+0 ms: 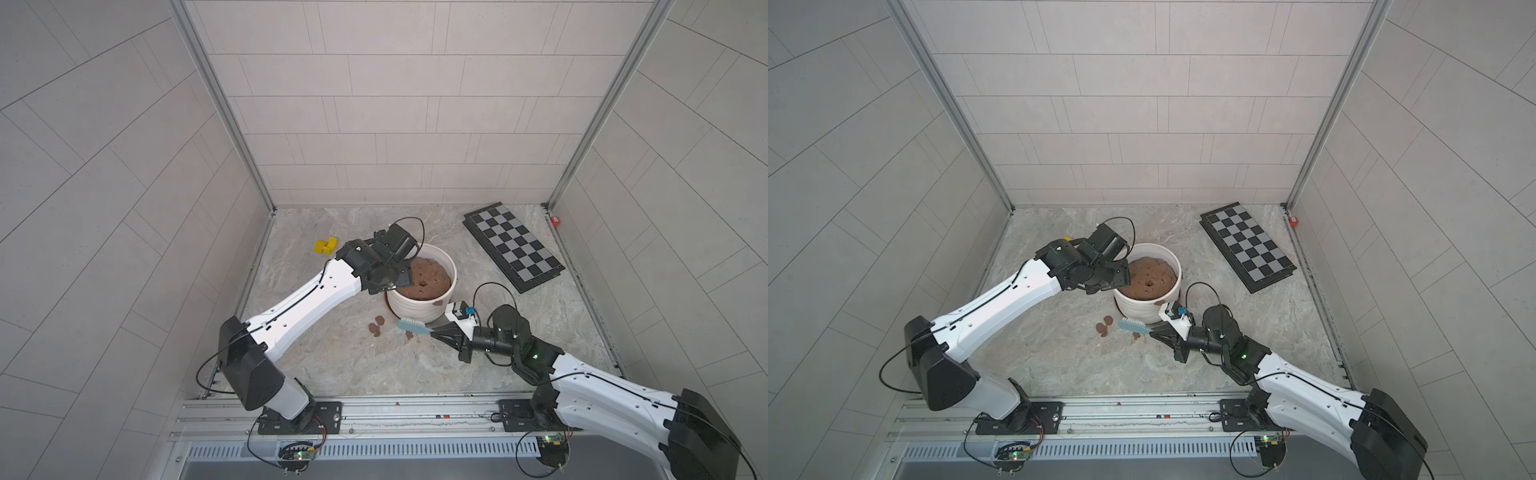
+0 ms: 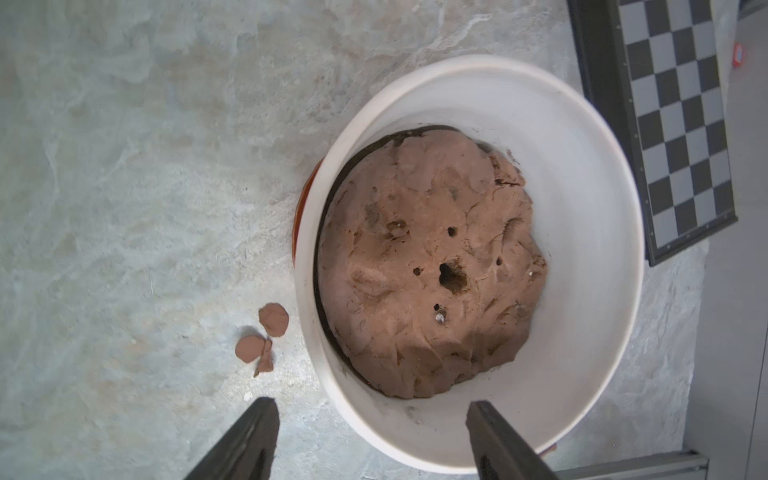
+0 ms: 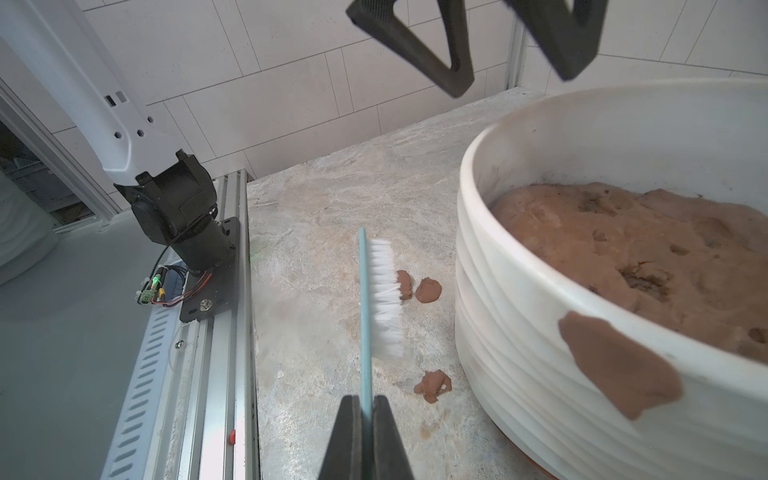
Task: Scrub the dried mud off the ceramic pot
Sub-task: Rotate the pot at the center of the board.
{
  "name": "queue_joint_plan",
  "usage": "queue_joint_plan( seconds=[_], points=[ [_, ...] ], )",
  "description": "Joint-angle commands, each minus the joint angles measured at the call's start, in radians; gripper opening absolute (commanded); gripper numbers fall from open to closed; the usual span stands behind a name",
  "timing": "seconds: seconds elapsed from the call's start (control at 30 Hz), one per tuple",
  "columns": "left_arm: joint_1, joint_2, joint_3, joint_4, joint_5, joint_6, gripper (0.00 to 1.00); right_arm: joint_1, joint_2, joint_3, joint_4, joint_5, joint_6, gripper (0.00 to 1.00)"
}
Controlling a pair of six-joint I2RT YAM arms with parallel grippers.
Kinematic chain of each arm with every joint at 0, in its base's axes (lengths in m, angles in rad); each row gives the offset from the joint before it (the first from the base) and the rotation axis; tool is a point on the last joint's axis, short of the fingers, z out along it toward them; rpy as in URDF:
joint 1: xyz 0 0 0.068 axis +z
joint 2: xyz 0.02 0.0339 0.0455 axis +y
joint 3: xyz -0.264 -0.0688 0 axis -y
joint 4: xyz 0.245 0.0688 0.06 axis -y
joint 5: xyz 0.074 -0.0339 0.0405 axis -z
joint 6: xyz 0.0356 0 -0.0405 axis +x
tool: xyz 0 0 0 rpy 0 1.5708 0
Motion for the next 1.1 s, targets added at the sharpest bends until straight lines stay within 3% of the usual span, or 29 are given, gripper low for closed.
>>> queue_joint_plan(
  seconds=[0.0, 0.33, 0.53, 0.7, 1.07],
  points=[
    [-0.026, 0.013, -0.017, -0.051, -0.078, -0.254, 0.74, -0.008, -0.036, 0.016, -0.016, 0.011, -0.018, 0.00],
    [-0.081, 0.108, -0.005, -0.050, -0.040, -0.371, 0.64, -0.028, -0.069, -0.005, -0.014, 0.014, -0.007, 0.00],
    [-0.089, 0.129, -0.005, -0.045, -0.052, -0.412, 0.52, -0.029, -0.082, -0.016, -0.010, 0.015, 0.002, 0.00],
    [-0.089, 0.143, -0.019, -0.041, -0.049, -0.418, 0.37, -0.030, -0.084, -0.031, 0.013, 0.015, 0.013, 0.00],
    [-0.082, 0.156, -0.013, -0.047, -0.064, -0.380, 0.25, -0.031, -0.059, -0.042, 0.081, -0.006, 0.050, 0.00]
  ],
)
